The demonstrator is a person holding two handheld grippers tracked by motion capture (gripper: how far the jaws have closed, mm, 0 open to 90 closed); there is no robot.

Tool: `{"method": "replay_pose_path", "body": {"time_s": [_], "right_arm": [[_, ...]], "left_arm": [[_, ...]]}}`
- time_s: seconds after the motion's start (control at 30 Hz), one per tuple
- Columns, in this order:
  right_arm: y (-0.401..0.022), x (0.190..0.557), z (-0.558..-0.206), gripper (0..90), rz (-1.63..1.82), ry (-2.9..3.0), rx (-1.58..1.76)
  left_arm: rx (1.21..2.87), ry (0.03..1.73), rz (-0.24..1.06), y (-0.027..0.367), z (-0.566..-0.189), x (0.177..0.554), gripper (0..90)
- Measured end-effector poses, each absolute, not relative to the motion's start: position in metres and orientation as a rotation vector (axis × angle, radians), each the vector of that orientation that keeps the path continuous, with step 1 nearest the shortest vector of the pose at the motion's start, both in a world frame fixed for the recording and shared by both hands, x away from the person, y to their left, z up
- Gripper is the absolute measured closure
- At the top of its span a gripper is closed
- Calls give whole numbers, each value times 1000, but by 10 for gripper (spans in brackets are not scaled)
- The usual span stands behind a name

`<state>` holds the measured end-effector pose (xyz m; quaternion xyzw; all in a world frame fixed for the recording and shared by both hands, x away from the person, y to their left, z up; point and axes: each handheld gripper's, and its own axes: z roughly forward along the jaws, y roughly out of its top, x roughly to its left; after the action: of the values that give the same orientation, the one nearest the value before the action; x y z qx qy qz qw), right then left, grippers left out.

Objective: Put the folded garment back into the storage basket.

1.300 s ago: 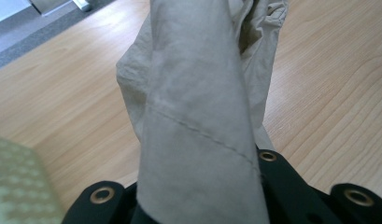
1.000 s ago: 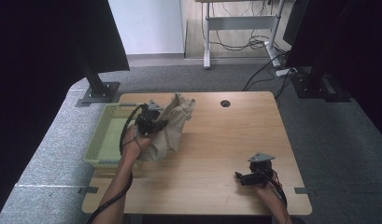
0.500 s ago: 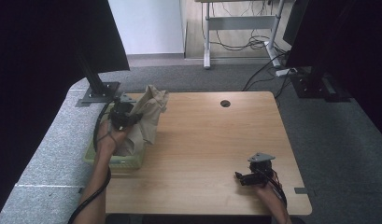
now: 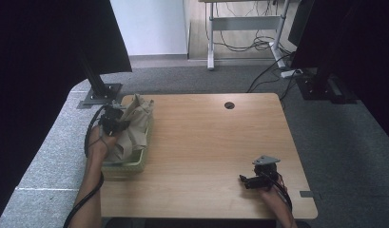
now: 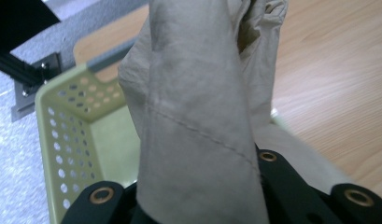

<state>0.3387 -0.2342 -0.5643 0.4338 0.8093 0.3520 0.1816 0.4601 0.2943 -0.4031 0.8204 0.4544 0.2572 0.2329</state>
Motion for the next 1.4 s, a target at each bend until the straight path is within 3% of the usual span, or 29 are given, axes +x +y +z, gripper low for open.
{"method": "replay_pose_path", "body": {"time_s": [0.73,0.9,1.2,1.4], "right_arm": [[-234,339,-564,19,995,2285,1224],[-234,339,-564,19,994,2285,1224],[-234,339,-564,19,995,2285,1224],[-234,339,-564,19,994,2285,1224]], "left_arm": [[2398,1429,634,325,-497,498,780],[2397,1466,600,330,-510,509,715],[2238,1536,487,340,-517,515,452],[2223,1525,427,327,-528,519,93]]}}
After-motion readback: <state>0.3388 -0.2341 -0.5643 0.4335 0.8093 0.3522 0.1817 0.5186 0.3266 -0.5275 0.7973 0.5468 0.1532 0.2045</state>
